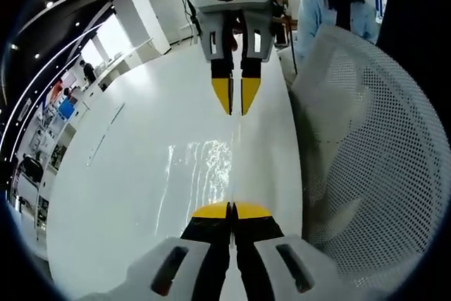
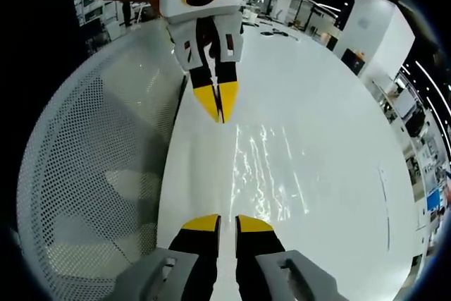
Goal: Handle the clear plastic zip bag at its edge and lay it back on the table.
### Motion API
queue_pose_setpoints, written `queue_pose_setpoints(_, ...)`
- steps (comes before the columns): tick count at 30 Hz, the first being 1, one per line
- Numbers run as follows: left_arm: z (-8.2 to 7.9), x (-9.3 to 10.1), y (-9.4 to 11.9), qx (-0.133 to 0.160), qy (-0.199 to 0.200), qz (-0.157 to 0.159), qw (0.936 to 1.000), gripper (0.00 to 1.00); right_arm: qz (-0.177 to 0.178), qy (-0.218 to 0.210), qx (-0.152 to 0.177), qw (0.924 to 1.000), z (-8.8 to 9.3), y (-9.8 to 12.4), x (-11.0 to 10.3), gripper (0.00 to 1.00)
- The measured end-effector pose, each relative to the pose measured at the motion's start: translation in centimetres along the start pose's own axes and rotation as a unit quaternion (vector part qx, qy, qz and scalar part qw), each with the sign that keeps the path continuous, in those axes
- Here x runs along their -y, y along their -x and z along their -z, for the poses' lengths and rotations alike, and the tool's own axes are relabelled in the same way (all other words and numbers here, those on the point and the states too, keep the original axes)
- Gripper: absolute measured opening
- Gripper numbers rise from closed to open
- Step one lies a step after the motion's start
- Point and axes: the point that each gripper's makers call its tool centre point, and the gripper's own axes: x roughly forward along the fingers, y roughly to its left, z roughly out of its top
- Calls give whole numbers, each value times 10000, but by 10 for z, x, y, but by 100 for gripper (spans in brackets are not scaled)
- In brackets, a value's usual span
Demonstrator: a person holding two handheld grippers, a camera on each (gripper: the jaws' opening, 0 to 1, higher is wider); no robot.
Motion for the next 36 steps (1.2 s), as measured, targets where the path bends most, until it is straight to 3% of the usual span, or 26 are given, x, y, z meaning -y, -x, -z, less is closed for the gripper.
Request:
queue_pose_setpoints(5, 0, 1, 0, -5, -43, -5, 10000, 0, 41, -30, 241, 9997, -15, 2, 5, 4)
queue_pose_setpoints(12, -1, 3, -1, 58, -24, -30, 10000, 0, -67, -21, 305, 9995, -24, -4, 6, 4)
queue_pose_setpoints(36, -5, 7, -3, 286, -74, 18, 9996, 0, -320, -364, 231, 9986, -21, -26, -5, 0)
